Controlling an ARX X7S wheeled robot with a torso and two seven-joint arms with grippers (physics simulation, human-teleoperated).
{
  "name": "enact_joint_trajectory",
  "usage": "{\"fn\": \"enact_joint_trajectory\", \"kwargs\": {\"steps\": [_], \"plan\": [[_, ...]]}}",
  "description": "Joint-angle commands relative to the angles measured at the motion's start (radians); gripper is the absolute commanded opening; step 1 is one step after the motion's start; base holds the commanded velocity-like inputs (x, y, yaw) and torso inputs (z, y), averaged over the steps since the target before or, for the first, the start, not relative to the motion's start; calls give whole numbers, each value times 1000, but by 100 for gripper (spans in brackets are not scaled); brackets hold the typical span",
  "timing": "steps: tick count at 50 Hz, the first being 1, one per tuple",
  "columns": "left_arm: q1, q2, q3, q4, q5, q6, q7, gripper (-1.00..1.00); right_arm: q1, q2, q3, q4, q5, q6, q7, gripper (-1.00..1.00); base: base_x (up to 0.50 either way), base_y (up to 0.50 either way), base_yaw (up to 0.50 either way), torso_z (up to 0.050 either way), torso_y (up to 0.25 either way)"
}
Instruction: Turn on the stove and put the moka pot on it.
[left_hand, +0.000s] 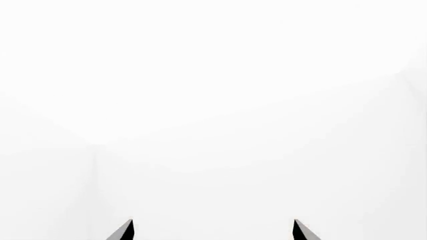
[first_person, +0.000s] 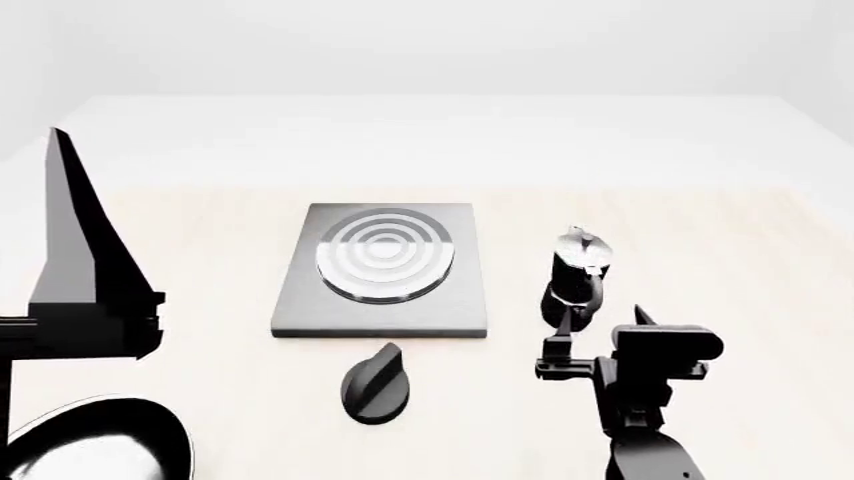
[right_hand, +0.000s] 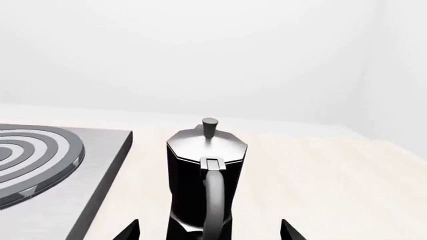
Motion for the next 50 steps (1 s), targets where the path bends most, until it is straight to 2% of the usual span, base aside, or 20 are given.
{"fn": "enact_joint_trajectory", "kwargs": {"steps": [1, 4, 11, 13, 14, 18, 19, 24, 25, 29, 30, 32, 36, 37, 40, 42, 45, 50], "plan": [[0, -4, 1, -1, -6, 0, -2, 100, 37, -11, -8, 45, -6, -8, -2, 100, 0, 0, 0, 0, 0], [1, -7, -6, 1, -13, -1, -4, 100, 47, -2, -8, 12, -1, 32, 4, 100, 0, 0, 0, 0, 0], [-4, -4, 8, -7, -9, 2, -4, 100, 73, -19, -9, 119, -12, -35, -8, 100, 0, 0, 0, 0, 0], [-6, -5, 9, -5, -11, -1, -5, 100, 74, -10, -8, 77, -5, 7, -1, 100, 0, 0, 0, 0, 0], [-7, -6, 7, -4, -12, -2, -6, 100, 78, -19, -9, 128, -12, -35, -7, 100, 0, 0, 0, 0, 0], [-5, -8, 5, -1, -15, -3, -9, 100, 92, -11, -6, 112, -6, -2, -3, 100, 0, 0, 0, 0, 0], [-5, -8, 5, -1, -15, -3, -9, 100, 94, -21, -8, 162, -13, -46, -10, 100, 0, 0, 0, 0, 0], [-11, -6, 15, -6, -13, -1, -8, 100, 98, -15, -10, 136, -8, -12, -5, 100, 0, 0, 0, 0, 0], [-12, -6, 16, -7, -13, -1, -8, 100, 107, -31, -13, 226, -22, -86, -15, 100, 0, 0, 0, 0, 0], [-12, -8, 15, -7, -15, -1, -10, 100, 112, -23, -15, 188, -17, -39, -10, 100, 0, 0, 0, 0, 0], [-11, -8, 13, -8, -15, 0, -10, 100, 118, -35, -17, 254, -25, -92, -18, 100, 0, 0, 0, 0, 0], [-10, -8, 15, -10, -14, 3, -9, 100, 120, -29, -18, 226, -21, -62, -15, 100, 0, 0, 0, 0, 0], [-8, -5, 19, -16, -9, 10, -7, 100, 141, -50, -23, 339, -34, -140, -28, 100, 0, 0, 0, 0, 0], [-9, -5, 20, -16, -9, 10, -7, 100, 139, -40, -23, 286, -27, -89, -22, 100, 0, 0, 0, 0, 0], [-10, -6, 22, -17, -9, 9, -7, 100, 154, -58, -24, 388, -37, -166, -34, 100, 0, 0, 0, 0, 0], [-12, -7, 23, -18, -10, 9, -8, 100, 143, -43, -25, 311, -29, -101, -24, 100, 0, 0, 0, 0, 0], [-10, -4, 27, -22, -5, 13, -7, 100, 141, -42, -26, 302, -30, -90, -18, 100, 0, 0, 0, 0, 0], [-8, -5, 27, -23, -8, 14, -8, 100, 169, -66, -28, 438, -42, -193, -34, 100, 0, 0, 0, 0, 0]]}}
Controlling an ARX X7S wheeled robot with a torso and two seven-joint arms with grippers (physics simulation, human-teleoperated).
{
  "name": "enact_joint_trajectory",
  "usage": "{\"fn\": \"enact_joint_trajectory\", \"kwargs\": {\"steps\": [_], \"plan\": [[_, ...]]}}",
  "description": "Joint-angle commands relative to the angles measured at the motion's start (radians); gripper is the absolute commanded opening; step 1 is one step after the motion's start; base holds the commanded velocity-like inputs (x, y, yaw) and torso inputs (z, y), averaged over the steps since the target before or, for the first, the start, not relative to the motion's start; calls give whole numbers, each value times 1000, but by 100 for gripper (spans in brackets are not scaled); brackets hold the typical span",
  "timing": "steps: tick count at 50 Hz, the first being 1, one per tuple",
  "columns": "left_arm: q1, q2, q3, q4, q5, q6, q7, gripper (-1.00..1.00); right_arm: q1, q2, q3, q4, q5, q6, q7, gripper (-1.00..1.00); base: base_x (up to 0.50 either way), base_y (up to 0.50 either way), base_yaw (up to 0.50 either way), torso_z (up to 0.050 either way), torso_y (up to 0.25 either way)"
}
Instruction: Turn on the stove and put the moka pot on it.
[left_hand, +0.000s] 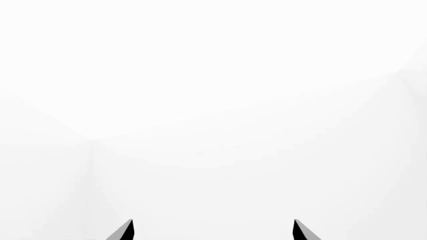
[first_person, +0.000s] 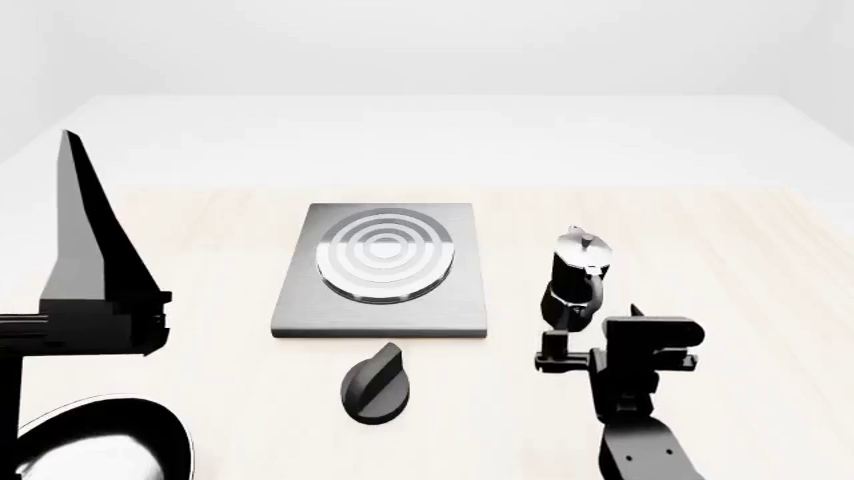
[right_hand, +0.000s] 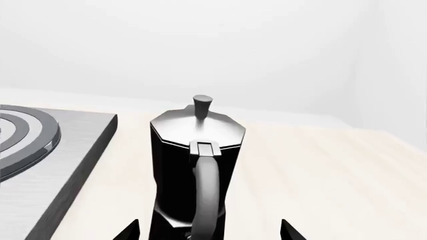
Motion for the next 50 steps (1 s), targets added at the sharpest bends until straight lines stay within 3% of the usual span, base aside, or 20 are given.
{"fn": "enact_joint_trajectory", "kwargs": {"steps": [1, 15, 26, 27, 30, 31, 37, 50], "plan": [[0, 0, 5, -4, 0, 2, -1, 100, 30, -16, -4, 98, -8, -53, -8, 100, 0, 0, 0, 0, 0], [2, -2, 6, -4, -1, 3, -5, 100, 39, -11, -7, 51, 2, -6, -2, 100, 0, 0, 0, 0, 0], [11, -2, 3, -8, 0, 14, -5, 100, 59, -24, -13, 105, -1, -33, -10, 100, 0, 0, 0, 0, 0], [12, -2, 3, -9, 0, 15, -5, 100, 71, -38, -14, 184, -9, -95, -19, 100, 0, 0, 0, 0, 0], [15, -2, 2, -9, -1, 18, -5, 100, 62, -27, -16, 117, -2, -39, -10, 100, 0, 0, 0, 0, 0], [17, -2, 2, -10, 1, 19, -5, 100, 77, -42, -16, 202, -10, -104, -20, 100, 0, 0, 0, 0, 0], [17, -1, 4, -9, 1, 20, -8, 100, 76, -27, -16, 133, -1, -38, -12, 100, 0, 0, 0, 0, 0], [21, -2, 6, -14, 1, 26, -9, 100, 111, -41, -20, 219, -7, -81, -17, 100, 0, 0, 0, 0, 0]]}}
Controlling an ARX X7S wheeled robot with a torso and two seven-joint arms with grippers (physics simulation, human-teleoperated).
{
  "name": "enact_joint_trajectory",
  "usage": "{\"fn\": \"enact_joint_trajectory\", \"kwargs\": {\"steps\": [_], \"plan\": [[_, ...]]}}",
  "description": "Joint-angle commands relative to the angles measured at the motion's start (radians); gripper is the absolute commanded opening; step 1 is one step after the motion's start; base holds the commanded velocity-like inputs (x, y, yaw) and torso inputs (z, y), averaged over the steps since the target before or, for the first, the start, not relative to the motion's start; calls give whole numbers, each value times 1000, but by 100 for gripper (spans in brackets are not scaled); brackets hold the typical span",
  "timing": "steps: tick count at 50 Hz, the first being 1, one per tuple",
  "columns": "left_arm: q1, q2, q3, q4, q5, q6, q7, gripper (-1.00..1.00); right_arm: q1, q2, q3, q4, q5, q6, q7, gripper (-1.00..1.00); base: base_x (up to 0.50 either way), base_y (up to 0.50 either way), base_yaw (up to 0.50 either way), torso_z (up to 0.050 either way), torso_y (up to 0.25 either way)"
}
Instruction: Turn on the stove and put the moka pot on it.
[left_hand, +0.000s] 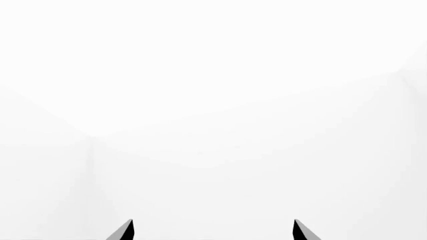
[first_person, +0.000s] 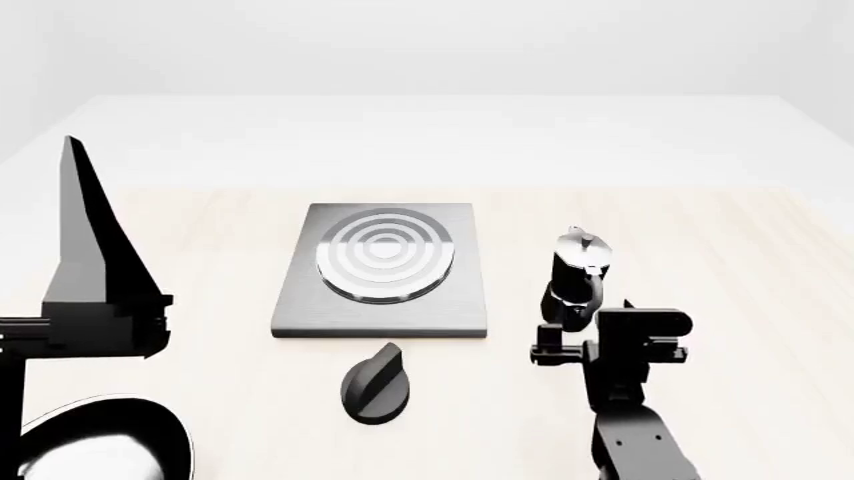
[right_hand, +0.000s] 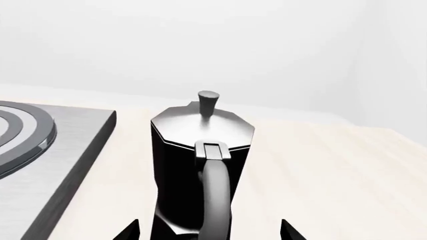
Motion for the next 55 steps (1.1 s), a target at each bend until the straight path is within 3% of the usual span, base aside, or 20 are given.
{"fn": "enact_joint_trajectory", "kwargs": {"steps": [1, 8, 13, 14, 21, 32, 45, 52, 55], "plan": [[6, 0, -1, -2, 0, 7, -2, 100, 30, -7, -3, 49, -2, -13, -3, 100, 0, 0, 0, 0, 0], [14, 0, -1, -9, 3, 18, -1, 100, 53, -25, -3, 165, -9, -93, -12, 100, 0, 0, 0, 0, 0], [17, 5, 6, -19, 8, 28, 2, 100, 39, -18, -2, 136, -2, -84, -15, 100, 0, 0, 0, 0, 0], [16, 6, 7, -20, 7, 28, 2, 100, 53, -28, -1, 202, -8, -141, -21, -100, 0, 0, 0, 0, 0], [9, 1, 9, -15, 1, 19, -1, 100, 31, -15, -4, 128, -7, -106, -8, -100, 0, 0, 0, 0, 0], [3, 6, 21, -25, 2, 23, 0, 100, -32, 34, -20, -207, -4, 75, 41, -100, 0, 0, 0, 0, 0], [17, 0, 1, -18, -10, 30, -6, 100, 96, 56, -55, -433, -39, 264, 71, -100, 0, 0, 0, 0, 1], [28, -5, -9, -9, -12, 30, -11, 100, 155, 41, -49, -486, -8, 299, 54, -100, 0, 0, 0, 0, 1], [27, -4, -6, -12, -10, 32, -11, 100, 226, 16, -54, -401, -15, 246, 32, -100, 0, 0, 0, 0, 0]]}}
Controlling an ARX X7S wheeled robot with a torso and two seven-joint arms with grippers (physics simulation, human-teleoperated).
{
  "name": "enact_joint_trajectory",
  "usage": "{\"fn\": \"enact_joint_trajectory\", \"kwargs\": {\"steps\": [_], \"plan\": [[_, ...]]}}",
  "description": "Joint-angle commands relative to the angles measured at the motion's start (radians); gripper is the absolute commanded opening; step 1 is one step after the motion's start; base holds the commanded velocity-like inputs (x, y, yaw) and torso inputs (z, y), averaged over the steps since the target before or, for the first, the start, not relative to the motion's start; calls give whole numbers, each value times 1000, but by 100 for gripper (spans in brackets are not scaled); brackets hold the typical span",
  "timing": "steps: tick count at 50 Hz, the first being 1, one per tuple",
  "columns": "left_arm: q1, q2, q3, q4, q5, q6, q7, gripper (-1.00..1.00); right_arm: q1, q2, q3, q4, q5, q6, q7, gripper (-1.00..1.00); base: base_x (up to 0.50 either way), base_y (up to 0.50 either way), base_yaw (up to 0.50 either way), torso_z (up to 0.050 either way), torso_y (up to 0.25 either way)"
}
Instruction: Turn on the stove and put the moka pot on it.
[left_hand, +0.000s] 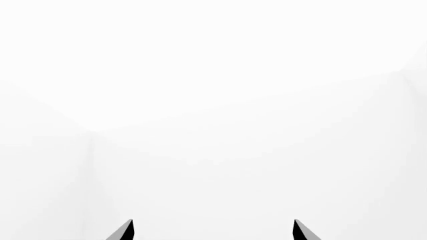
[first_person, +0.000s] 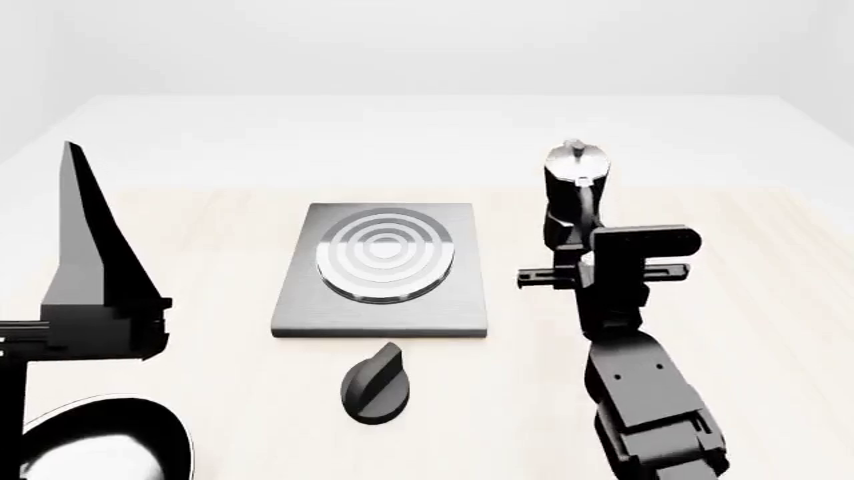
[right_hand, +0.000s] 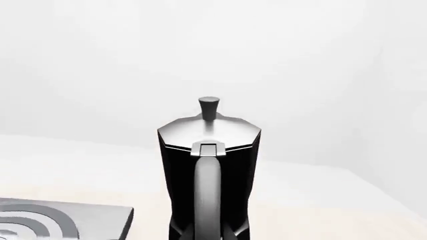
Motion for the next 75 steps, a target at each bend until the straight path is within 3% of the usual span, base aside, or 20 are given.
{"fn": "enact_joint_trajectory", "kwargs": {"steps": [1, 9, 15, 28, 45, 55, 62, 75], "plan": [[6, -2, -4, 2, -1, 4, -4, 100, 147, -30, -3, -21, -17, 3, -32, -100, 0, 0, 0, 0, 0], [-2, -2, 5, -7, -2, 3, -2, 100, 371, -118, -11, 387, -45, -167, -82, -100, 0, 0, 0, 0, 1], [2, -6, 1, -4, -4, 2, -3, 100, 585, -208, -8, 855, -60, -394, -129, -100, 0, 0, 0, 0, 0], [13, -15, -13, -5, -11, 5, -5, 100, 611, -210, 69, 859, -155, -299, -59, -100, 0, 0, 0, 0, 2], [-15, -19, 6, -9, -17, -6, -4, 100, 660, -254, 119, 859, -194, -292, -119, -100, 0, 0, 0, 0, 1], [-14, -26, -2, -2, -31, -13, -9, 100, 674, -257, -187, 859, 169, -352, -240, -100, 0, 0, 0, 0, 1], [-4, -28, -9, 1, -33, -8, -11, 100, 676, -257, -480, 858, 498, -420, -339, -100, 0, 0, 0, 0, 1], [-18, -27, 10, -9, -35, -15, -9, 100, 675, -257, -788, 853, 843, -487, -379, -100, 0, 0, 0, 0, 2]]}}
